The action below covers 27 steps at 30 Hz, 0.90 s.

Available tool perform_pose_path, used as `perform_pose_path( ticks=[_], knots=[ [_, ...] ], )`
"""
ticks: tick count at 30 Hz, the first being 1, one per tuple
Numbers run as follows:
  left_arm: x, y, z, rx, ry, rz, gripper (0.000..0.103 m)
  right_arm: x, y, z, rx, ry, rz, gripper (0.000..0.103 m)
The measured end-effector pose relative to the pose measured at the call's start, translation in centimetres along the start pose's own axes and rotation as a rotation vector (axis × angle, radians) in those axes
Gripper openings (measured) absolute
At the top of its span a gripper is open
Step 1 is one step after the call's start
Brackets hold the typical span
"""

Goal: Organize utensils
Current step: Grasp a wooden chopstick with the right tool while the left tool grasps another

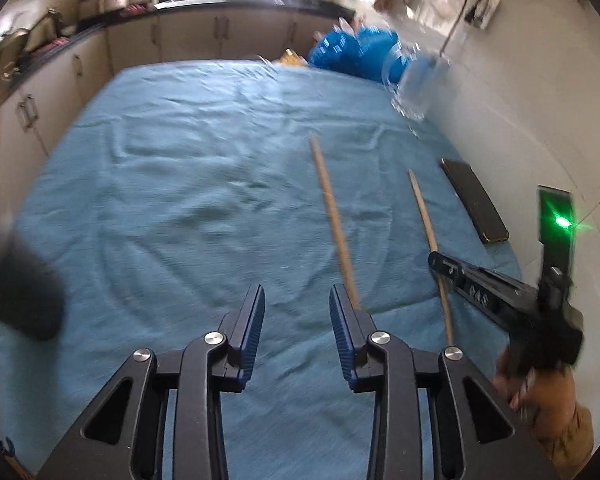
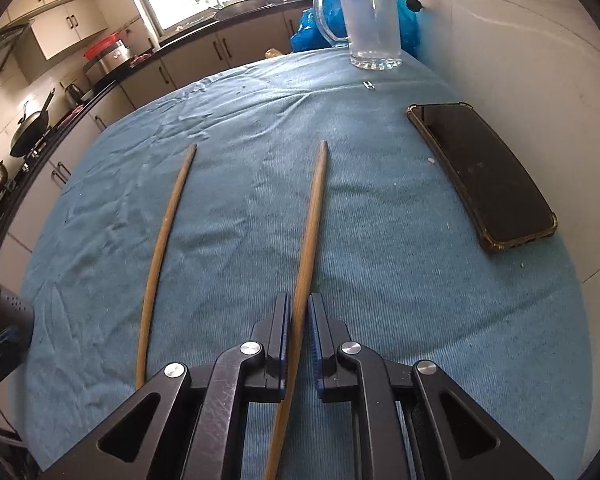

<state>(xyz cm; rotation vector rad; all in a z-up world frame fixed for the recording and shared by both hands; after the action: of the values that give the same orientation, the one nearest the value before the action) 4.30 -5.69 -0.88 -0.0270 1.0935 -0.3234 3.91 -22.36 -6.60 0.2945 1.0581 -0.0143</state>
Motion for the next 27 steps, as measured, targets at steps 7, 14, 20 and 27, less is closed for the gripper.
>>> perform_pose_path(
  ticks=[7, 14, 20, 27],
  knots=[
    [5.2, -3.1, 0.7, 0.076, 0.066, 0.038, 0.032, -0.5, 0.4, -1.1, -0.004, 0.013, 0.041, 0.015],
    [8.0, -5.0, 1.3, 0.144, 0.082, 0.129, 0.027, -0.4, 0.5, -1.0, -0.017, 0.028, 0.053, 0.012],
    [7.3, -4.4, 0.4, 0.085, 0.113, 0.112, 0.006, -0.5, 0.4, -1.5, -0.004, 0.046, 0.092, 0.01],
    [3.1, -3.8, -6.9, 0.012, 0.237, -0.103, 0.006, -3.3, -0.1, -6.0, -0.07, 0.086, 0.109, 0.01]
  ],
)
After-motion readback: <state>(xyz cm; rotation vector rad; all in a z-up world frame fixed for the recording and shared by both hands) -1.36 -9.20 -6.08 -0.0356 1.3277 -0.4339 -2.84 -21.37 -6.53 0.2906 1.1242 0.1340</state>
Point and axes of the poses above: each gripper's, at about its wrist camera, not at the fingertips, and x roughly the way its jaws point, y to its left, z to its top, the point moved 10 cm from there along x, roughly the way its jaws point, and after that the axes turned 4 degrees about y, right-handed, at the moved point
